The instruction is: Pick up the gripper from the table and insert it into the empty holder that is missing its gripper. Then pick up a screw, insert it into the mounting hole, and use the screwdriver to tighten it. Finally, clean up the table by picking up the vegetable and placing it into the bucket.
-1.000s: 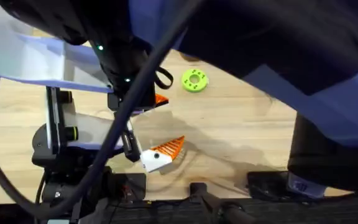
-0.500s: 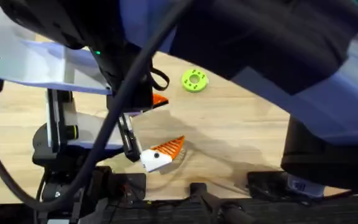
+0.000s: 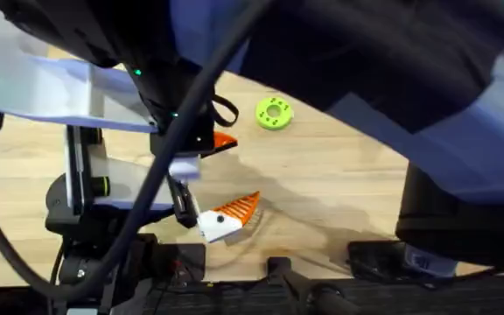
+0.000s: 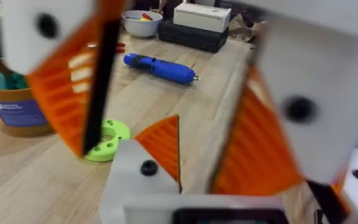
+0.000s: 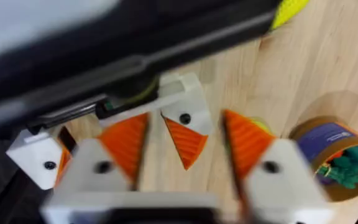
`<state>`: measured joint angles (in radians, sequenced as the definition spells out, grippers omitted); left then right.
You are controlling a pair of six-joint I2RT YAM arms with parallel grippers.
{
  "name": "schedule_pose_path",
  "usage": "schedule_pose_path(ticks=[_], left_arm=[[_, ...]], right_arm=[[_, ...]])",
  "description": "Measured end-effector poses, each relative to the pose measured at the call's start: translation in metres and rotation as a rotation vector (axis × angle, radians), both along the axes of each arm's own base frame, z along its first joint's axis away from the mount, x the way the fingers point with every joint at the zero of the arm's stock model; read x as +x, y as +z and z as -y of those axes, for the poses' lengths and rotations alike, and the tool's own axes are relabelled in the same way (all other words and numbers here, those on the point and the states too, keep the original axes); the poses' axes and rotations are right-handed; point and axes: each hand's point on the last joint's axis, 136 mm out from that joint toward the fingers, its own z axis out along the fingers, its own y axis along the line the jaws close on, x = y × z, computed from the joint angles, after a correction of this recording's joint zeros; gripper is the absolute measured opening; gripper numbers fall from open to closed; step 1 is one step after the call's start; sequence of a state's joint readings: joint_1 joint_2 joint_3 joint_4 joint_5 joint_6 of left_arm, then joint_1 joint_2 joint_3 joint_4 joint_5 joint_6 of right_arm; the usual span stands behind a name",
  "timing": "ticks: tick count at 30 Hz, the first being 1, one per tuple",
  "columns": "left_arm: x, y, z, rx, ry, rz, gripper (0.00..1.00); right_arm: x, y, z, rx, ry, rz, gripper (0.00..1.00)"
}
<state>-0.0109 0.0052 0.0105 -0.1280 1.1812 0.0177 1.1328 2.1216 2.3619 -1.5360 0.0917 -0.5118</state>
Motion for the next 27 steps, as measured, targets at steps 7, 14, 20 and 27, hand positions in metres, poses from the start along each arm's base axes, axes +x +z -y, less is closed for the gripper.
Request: schedule_pose_path(ticks=[7, 14, 20, 27], left_arm=[[0.0, 0.0, 0.0, 0.0, 0.001, 0.001, 0.986], [0.0, 0.0, 0.0, 0.0, 0.0, 0.001, 0.987], [0.0, 0.0, 0.0, 0.0, 0.0, 0.001, 0.986], [0.0, 0.0, 0.0, 0.0, -0.001, 0.001, 0.986]], right_arm=[[0.003, 0.007, 0.003, 0.02, -0.089, -0.006, 0.992], [0.015, 0.06, 0.023, 0.183, -0.322, 0.009, 0.993], [0.027, 0.099, 0.067, 0.263, -0.522, 0.01, 0.993], [0.04, 0.113, 0.093, 0.317, -0.695, 0.002, 0.994]])
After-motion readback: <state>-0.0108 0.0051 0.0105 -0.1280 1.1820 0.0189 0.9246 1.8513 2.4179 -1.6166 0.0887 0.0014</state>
